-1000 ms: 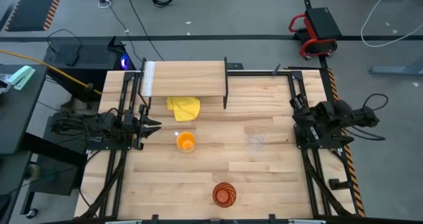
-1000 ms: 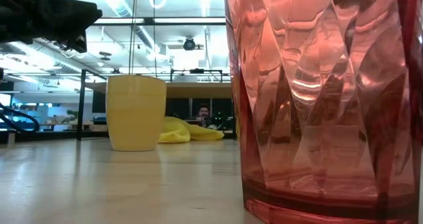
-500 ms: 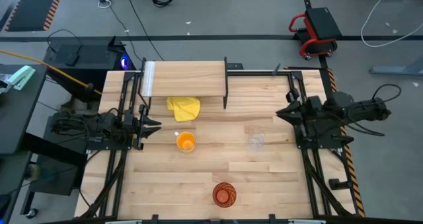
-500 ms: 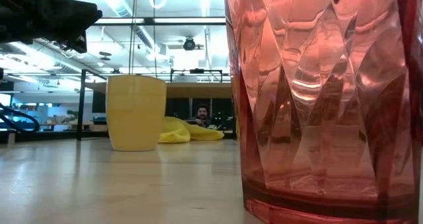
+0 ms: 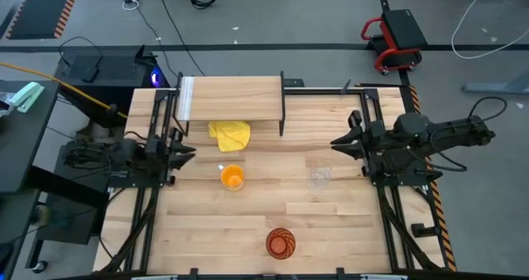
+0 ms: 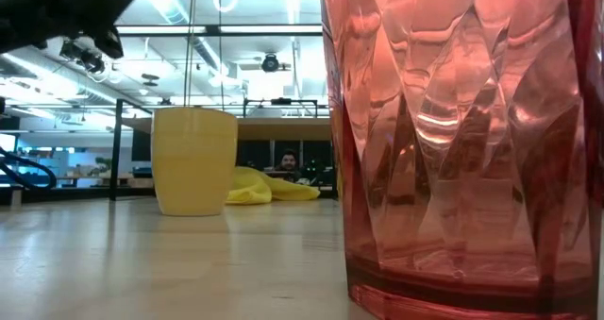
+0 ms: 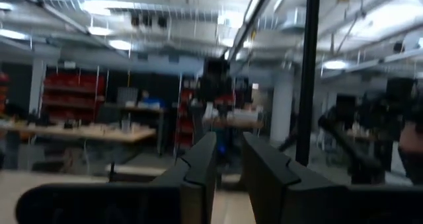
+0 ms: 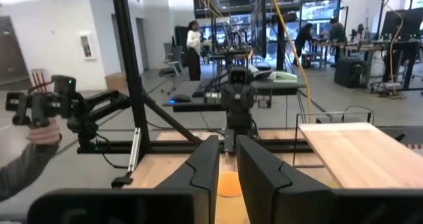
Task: Stack small to large cups/mugs on shelf
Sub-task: Move the yellow mug to the center of the table
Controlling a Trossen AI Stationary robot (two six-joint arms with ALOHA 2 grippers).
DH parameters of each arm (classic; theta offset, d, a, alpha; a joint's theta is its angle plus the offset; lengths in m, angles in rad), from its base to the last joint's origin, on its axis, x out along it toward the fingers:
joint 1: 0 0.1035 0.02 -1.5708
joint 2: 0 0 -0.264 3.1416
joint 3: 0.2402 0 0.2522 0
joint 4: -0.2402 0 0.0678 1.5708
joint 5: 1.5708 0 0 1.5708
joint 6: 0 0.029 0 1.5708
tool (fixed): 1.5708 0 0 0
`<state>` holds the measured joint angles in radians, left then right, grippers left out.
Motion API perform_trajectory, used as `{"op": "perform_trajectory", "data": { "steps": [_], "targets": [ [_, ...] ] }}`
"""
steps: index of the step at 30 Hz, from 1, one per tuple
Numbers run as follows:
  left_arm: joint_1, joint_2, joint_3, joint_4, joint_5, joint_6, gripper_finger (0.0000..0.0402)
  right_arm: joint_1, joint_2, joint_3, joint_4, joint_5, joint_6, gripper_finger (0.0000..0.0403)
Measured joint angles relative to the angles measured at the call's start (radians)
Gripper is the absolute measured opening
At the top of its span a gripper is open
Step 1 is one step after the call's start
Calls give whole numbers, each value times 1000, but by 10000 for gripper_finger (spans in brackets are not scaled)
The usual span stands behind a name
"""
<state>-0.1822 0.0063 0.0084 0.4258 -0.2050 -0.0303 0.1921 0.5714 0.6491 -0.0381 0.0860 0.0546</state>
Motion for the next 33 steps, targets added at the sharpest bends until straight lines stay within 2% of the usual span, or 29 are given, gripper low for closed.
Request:
{"op": "perform_trajectory", "data": {
  "steps": [5,10,17,23,33],
  "targets": [
    [0,0,1,94,0,41,75,0,-1,0,3,0,59,60],
    [0,25,37,96,-7,48,84,0,-1,0,1,0,77,60],
    [0,220,149,21,-63,43,83,0,0,0,-35,0,84,60],
    [4,432,349,-209,-184,33,74,0,0,0,-87,0,134,60],
    [145,756,750,-797,-194,-233,79,0,0,0,-211,0,208,59]
  ]
}}
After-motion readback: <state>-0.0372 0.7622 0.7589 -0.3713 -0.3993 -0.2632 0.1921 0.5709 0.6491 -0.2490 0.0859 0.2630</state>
